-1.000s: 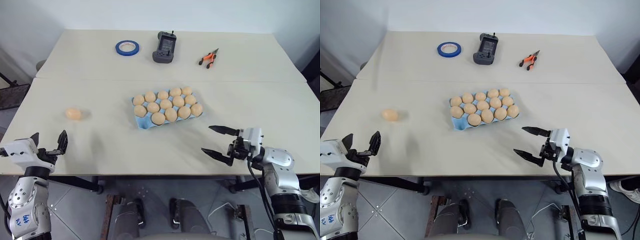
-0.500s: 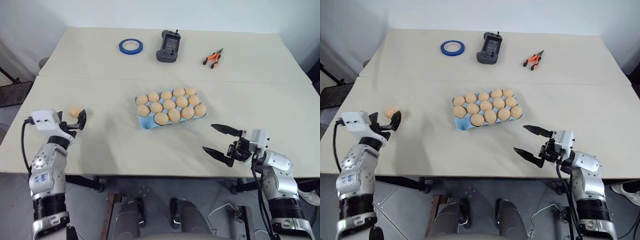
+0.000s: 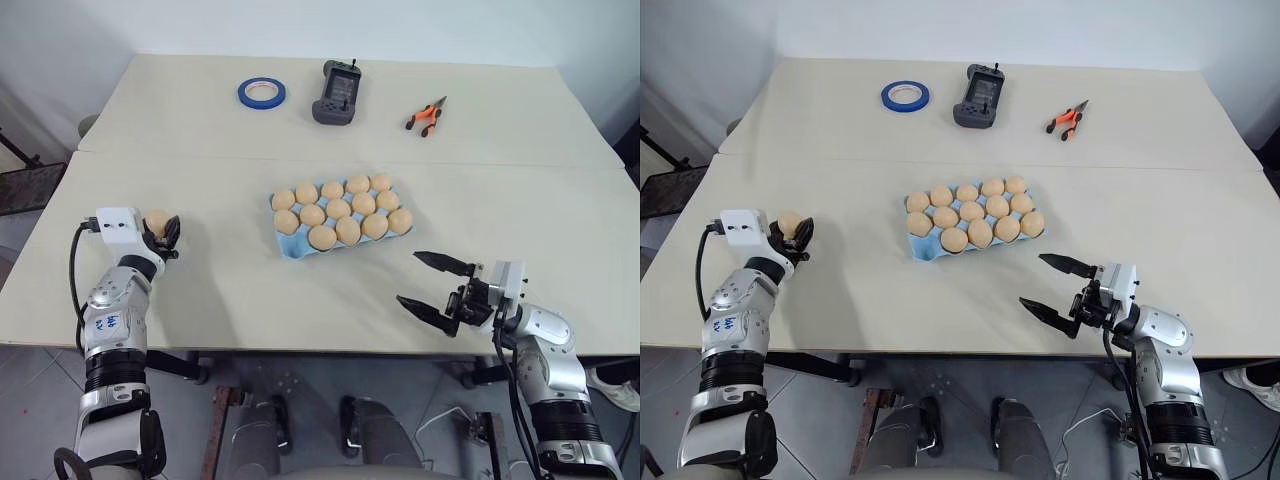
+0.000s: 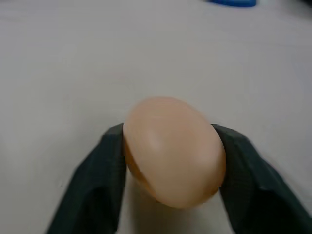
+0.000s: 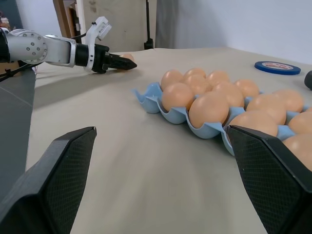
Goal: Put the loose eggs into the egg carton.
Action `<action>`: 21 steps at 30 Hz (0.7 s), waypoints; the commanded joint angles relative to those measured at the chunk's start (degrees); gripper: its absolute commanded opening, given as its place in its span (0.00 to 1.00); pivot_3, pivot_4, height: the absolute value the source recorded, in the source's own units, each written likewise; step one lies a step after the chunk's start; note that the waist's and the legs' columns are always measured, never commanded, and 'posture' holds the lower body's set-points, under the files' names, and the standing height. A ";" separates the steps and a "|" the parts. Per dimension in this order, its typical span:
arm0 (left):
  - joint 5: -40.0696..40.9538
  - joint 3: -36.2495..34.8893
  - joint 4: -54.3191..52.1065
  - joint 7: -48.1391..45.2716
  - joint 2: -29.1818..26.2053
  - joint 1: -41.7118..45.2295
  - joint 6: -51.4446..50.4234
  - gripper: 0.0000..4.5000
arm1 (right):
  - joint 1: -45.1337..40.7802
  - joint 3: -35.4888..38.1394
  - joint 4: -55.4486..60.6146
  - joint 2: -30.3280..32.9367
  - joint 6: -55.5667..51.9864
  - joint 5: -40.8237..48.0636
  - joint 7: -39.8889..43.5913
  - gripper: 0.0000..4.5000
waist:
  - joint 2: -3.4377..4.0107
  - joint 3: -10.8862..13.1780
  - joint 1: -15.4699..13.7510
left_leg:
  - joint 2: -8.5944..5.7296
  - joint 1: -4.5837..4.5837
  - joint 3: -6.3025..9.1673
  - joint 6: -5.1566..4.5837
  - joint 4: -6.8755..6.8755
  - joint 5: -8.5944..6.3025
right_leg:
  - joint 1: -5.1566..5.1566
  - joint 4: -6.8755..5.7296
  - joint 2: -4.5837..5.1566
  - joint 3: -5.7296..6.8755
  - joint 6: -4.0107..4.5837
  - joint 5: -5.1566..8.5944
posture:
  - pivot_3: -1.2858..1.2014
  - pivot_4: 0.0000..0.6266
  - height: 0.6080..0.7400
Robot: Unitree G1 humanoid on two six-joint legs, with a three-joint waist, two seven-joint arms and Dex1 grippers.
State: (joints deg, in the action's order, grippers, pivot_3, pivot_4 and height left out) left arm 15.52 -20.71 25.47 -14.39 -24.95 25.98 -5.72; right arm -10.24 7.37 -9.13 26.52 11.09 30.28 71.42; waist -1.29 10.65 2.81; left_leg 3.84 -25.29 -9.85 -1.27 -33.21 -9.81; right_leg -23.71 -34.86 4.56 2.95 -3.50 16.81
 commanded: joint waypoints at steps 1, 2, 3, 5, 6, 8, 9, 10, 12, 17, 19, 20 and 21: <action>2.24 2.88 -6.94 -12.14 -1.37 -2.38 7.47 0.42 | 1.44 0.98 2.53 0.45 -0.04 0.18 -1.30 1.00 | 0.00 0.00 -0.05 | 0.00 0.00 0.00 0.00 0.01 0.00 | 0.00 0.00 0.00 0.00 0.00 0.00 | 0.52 0.24 1.00; 3.06 4.61 -9.06 -16.62 -1.48 -3.30 8.60 0.42 | 1.68 1.08 2.69 0.57 -0.10 0.13 -1.68 1.00 | 0.00 0.00 -0.03 | 0.00 0.00 -0.02 0.00 0.04 0.00 | 0.00 0.01 0.00 0.00 0.01 0.01 | 0.52 0.24 1.00; 3.53 5.65 -10.29 -19.38 -1.54 -3.86 9.23 0.42 | 1.82 1.11 2.80 0.67 -0.14 0.12 -1.95 1.00 | 0.00 0.00 -0.05 | -0.01 0.01 -0.07 0.00 0.09 0.00 | -0.01 0.04 0.02 -0.02 0.02 0.01 | 0.52 0.24 1.00; 4.33 8.37 -12.70 -24.44 -1.46 -4.72 9.16 0.42 | 2.19 1.16 2.91 0.85 -0.17 0.08 -2.37 1.00 | 0.00 0.00 -0.20 | -0.02 0.01 -0.10 0.00 0.12 0.00 | -0.02 0.06 0.03 -0.02 0.02 0.01 | 0.52 0.24 1.00; 4.57 10.30 -13.64 -27.40 -1.43 -4.87 8.73 0.42 | 2.40 1.18 2.96 0.92 -0.19 0.04 -2.59 1.00 | 0.00 0.00 -0.29 | -0.02 0.02 -0.10 0.00 0.10 0.00 | -0.01 0.05 0.03 -0.02 0.02 0.01 | 0.52 0.24 1.00; 4.04 13.57 -14.04 -31.64 -1.26 -4.48 8.31 0.42 | 2.66 1.21 3.01 1.03 -0.25 -0.05 -3.04 1.00 | 0.00 0.00 -0.43 | -0.01 0.07 -0.13 0.00 0.07 0.00 | 0.02 0.05 0.02 -0.03 0.02 0.01 | 0.52 0.24 1.00; 3.40 15.24 -13.23 -33.26 -0.90 -3.66 8.24 0.42 | 2.75 1.21 3.11 1.02 -0.31 -0.09 -3.33 1.00 | 0.01 -0.01 -0.50 | -0.01 0.07 -0.13 0.00 0.05 0.00 | 0.02 0.04 0.02 -0.04 0.02 0.01 | 0.52 0.24 1.00; 2.96 16.55 -12.28 -34.46 -0.35 -2.75 8.46 0.42 | 2.86 1.16 3.26 0.99 -0.33 -0.15 -3.60 1.00 | 0.01 -0.01 -0.59 | -0.02 0.09 -0.13 0.00 0.02 0.00 | 0.03 0.04 0.02 -0.05 0.02 0.01 | 0.52 0.24 1.00; 1.95 18.51 -10.06 -35.06 0.90 -0.69 8.36 0.42 | 3.14 1.00 3.71 0.86 -0.39 -0.28 -4.28 1.00 | 0.01 0.00 -0.81 | -0.01 0.07 -0.13 0.00 -0.04 0.00 | 0.03 0.04 0.02 -0.06 0.03 0.01 | 0.52 0.24 1.00; 0.99 20.44 -5.69 -36.19 3.43 3.21 10.02 0.42 | 3.86 0.72 5.40 0.46 -1.06 -0.22 -5.65 1.00 | 0.01 0.00 -0.87 | 0.00 0.07 -0.11 -0.01 -0.15 0.00 | 0.07 0.02 0.03 -0.07 0.05 0.02 | 0.52 0.24 1.00; 0.53 20.97 -4.30 -36.29 4.38 4.58 10.32 0.57 | 4.16 0.50 5.95 0.18 -1.20 -0.31 -6.15 1.00 | 0.01 -0.01 -0.99 | 0.00 0.06 -0.08 -0.02 -0.18 0.00 | 0.07 -0.02 0.03 -0.05 0.03 0.02 | 0.52 0.24 1.00; 0.30 21.10 -3.73 -36.24 4.76 5.07 10.61 0.63 | 4.30 0.36 6.21 0.06 -1.26 -0.34 -6.39 1.00 | 0.01 0.00 -0.98 | 0.00 0.06 -0.06 -0.02 -0.20 0.00 | 0.07 -0.04 0.03 -0.03 0.03 0.02 | 0.52 0.24 1.00; 0.13 21.15 -3.36 -36.23 4.98 5.35 10.83 0.70 | 4.39 0.26 6.38 0.00 -1.30 -0.35 -6.56 1.00 | 0.01 -0.01 -1.00 | 0.00 0.04 -0.06 -0.03 -0.21 0.00 | 0.06 -0.05 0.02 -0.02 0.03 0.02 | 0.52 0.24 1.00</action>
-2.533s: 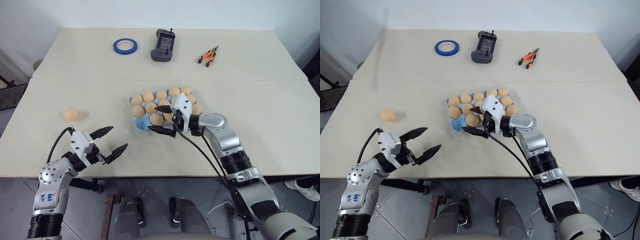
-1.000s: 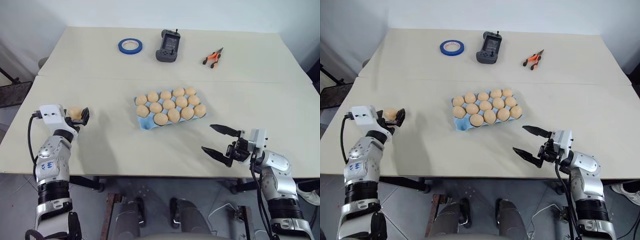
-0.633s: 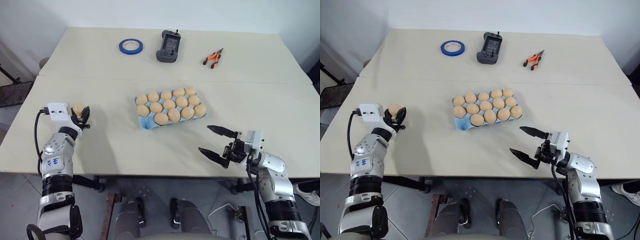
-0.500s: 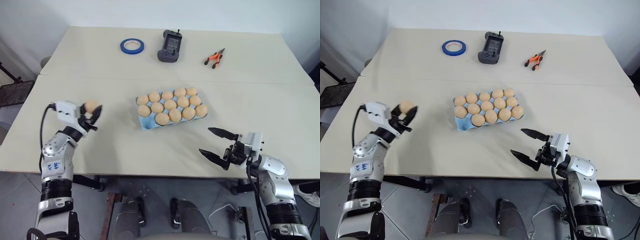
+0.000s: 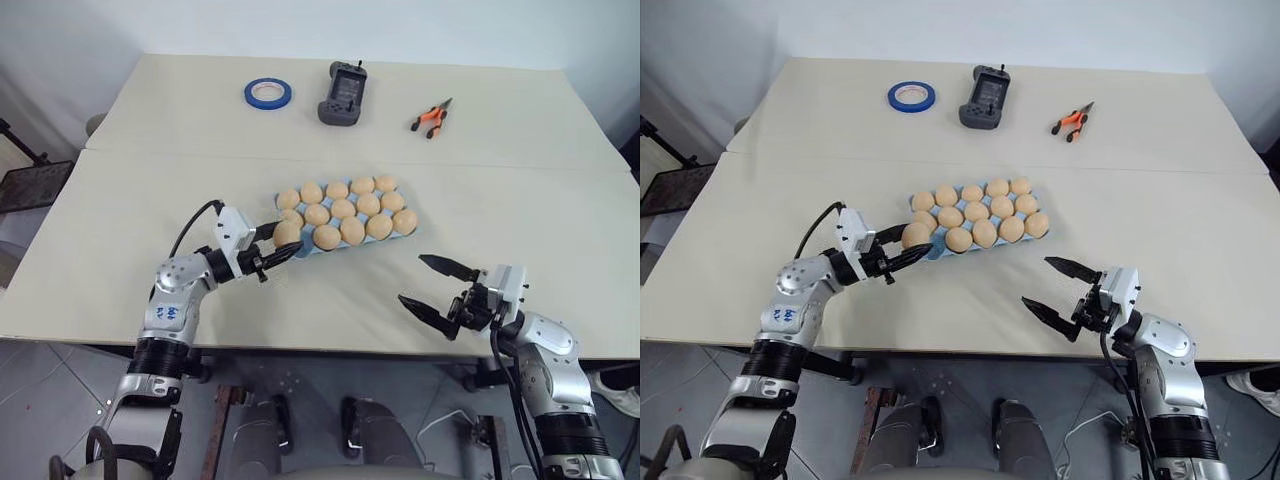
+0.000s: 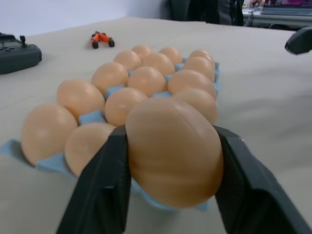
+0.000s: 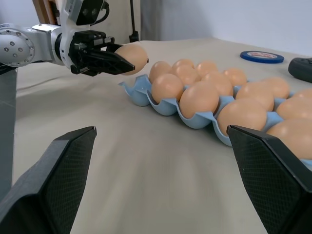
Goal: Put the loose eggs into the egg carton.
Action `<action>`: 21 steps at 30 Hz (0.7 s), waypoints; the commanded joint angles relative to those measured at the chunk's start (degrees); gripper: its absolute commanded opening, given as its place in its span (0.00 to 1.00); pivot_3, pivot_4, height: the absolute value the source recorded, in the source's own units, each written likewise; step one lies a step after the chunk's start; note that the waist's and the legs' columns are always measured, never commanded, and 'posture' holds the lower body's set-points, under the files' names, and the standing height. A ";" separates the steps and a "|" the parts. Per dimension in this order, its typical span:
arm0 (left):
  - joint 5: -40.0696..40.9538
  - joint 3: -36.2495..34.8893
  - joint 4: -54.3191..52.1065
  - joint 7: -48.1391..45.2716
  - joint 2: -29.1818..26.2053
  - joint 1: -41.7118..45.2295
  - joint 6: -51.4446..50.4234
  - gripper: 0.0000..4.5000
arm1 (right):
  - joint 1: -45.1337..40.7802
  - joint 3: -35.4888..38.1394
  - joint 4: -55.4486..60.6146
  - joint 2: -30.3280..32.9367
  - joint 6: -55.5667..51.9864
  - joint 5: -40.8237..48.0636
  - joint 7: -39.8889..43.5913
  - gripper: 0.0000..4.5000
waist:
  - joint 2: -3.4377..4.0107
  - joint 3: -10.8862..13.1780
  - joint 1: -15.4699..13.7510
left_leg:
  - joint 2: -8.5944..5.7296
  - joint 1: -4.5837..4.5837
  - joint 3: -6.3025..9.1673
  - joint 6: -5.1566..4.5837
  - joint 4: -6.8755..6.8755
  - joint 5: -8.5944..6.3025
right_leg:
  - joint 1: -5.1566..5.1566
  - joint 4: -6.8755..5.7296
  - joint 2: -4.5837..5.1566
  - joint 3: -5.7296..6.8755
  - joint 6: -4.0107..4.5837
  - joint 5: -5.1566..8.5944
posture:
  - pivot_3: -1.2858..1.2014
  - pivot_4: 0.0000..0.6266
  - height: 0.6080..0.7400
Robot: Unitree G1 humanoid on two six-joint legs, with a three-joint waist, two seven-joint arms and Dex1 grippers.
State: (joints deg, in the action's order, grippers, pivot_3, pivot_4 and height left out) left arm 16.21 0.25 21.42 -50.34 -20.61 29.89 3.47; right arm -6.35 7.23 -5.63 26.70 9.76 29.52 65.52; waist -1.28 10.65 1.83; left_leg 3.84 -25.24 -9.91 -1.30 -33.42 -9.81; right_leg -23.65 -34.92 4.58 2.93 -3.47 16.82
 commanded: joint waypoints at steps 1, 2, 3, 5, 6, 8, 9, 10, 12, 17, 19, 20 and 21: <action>-0.54 0.17 0.87 -0.42 0.78 1.54 1.76 0.76 | 0.57 0.30 3.04 -0.24 -0.03 0.43 -0.80 1.00 | 0.00 0.00 -0.03 | 0.00 0.00 0.01 -0.01 -0.02 0.00 | 0.01 -0.03 0.00 0.01 -0.01 0.00 | 0.52 0.24 1.00; -0.76 0.31 0.91 -0.60 0.72 1.54 1.93 0.83 | 0.64 0.21 3.23 -0.29 -0.11 0.44 -0.91 1.00 | 0.00 0.00 0.00 | 0.00 0.00 0.02 -0.01 -0.07 0.00 | 0.01 -0.05 0.00 0.02 -0.01 -0.01 | 0.52 0.24 1.00; -1.26 0.09 0.17 -0.64 -0.15 0.77 2.57 0.91 | 0.65 0.14 3.44 -0.34 -0.23 0.50 -0.98 1.00 | 0.00 0.00 0.03 | 0.01 0.00 0.02 -0.02 -0.09 0.00 | 0.01 -0.07 -0.01 0.02 -0.02 -0.01 | 0.52 0.24 1.00; -1.57 -1.45 -1.46 -0.15 -2.08 -0.88 3.89 0.99 | 0.47 0.23 3.41 -0.20 -0.51 0.79 -0.81 1.00 | 0.00 0.00 0.20 | 0.02 0.01 0.02 -0.02 -0.14 0.00 | 0.02 -0.09 -0.02 0.02 -0.02 -0.01 | 0.52 0.24 1.00; -0.72 -2.53 -2.61 -0.39 -3.13 -1.92 3.67 0.99 | 0.33 0.32 3.24 -0.08 -0.55 0.82 -0.76 1.00 | 0.00 0.00 0.34 | 0.04 0.01 0.02 -0.02 -0.15 0.00 | 0.03 -0.12 -0.02 0.01 -0.02 -0.01 | 0.52 0.24 1.00; 0.94 -4.30 -4.99 -1.24 -5.42 -4.39 3.15 0.99 | 0.00 0.63 2.67 0.21 -0.56 0.84 -0.51 1.00 | 0.00 0.00 0.58 | 0.06 0.02 0.02 -0.02 -0.14 0.00 | 0.03 -0.17 -0.04 0.00 -0.01 -0.01 | 0.52 0.24 1.00; 1.61 -5.17 -6.16 -2.01 -6.70 -5.91 3.24 0.99 | -0.21 0.78 2.31 0.37 -0.57 0.79 -0.38 1.00 | 0.00 0.00 0.68 | 0.08 0.03 0.03 -0.02 -0.14 0.00 | 0.03 -0.19 -0.03 0.02 0.00 0.00 | 0.52 0.24 1.00; 1.75 -5.87 -7.02 -2.53 -7.97 -7.44 3.72 0.99 | -0.43 0.94 1.90 0.50 -0.58 0.74 -0.24 1.00 | 0.00 0.00 0.70 | 0.08 0.03 0.03 -0.02 -0.14 0.00 | 0.02 -0.20 -0.03 0.02 0.00 0.00 | 0.52 0.24 1.00; 1.99 -7.35 -8.25 -3.17 -10.05 -10.20 4.09 0.99 | -0.91 1.14 1.03 0.75 -0.55 0.55 0.05 1.00 | 0.00 0.00 0.72 | 0.08 0.03 0.04 -0.02 -0.13 0.00 | 0.02 -0.20 -0.02 0.02 0.01 0.01 | 0.52 0.24 1.00; 3.95 -11.60 -11.47 -5.12 -15.03 -17.94 2.15 0.99 | -3.63 1.25 -2.58 1.45 0.00 -0.45 0.90 1.00 | 0.00 0.00 1.26 | 0.05 0.03 -0.01 -0.01 -0.02 -0.01 | 0.00 -0.12 0.04 -0.06 0.79 0.44 | 0.52 0.24 1.00; 4.05 -11.91 -12.86 -4.83 -15.93 -19.53 0.50 0.99 | -4.55 1.28 -3.58 1.56 0.23 -0.60 1.07 1.00 | 0.00 0.00 1.19 | 0.05 0.03 -0.01 -0.01 0.02 -0.01 | -0.04 -0.12 0.06 -0.05 0.89 0.50 | 0.52 0.24 1.00; 4.20 -12.20 -13.37 -4.94 -15.96 -20.04 0.82 0.99 | -5.02 1.35 -4.05 1.59 0.27 -0.68 1.09 1.00 | 0.00 0.00 1.12 | 0.04 0.01 -0.01 -0.01 0.05 -0.01 | -0.06 -0.12 0.07 -0.04 0.90 0.50 | 0.52 0.24 1.00; 4.35 -12.31 -13.97 -4.90 -16.09 -20.53 0.30 0.99 | -5.35 1.41 -4.39 1.64 0.28 -0.74 1.21 1.00 | 0.01 0.00 1.09 | 0.03 0.02 -0.01 -0.01 0.06 -0.01 | -0.05 -0.12 0.10 -0.02 0.90 0.51 | 0.52 0.24 1.00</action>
State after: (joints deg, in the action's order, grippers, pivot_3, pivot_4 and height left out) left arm 18.88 -10.92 10.52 -55.07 -36.17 9.69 3.91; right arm -11.27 7.35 -9.97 27.60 8.95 28.38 66.35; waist -1.28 10.65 2.92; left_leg 3.86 -25.23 -9.92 -1.31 -33.35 -9.82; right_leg -23.70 -35.03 4.69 2.91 -2.56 17.33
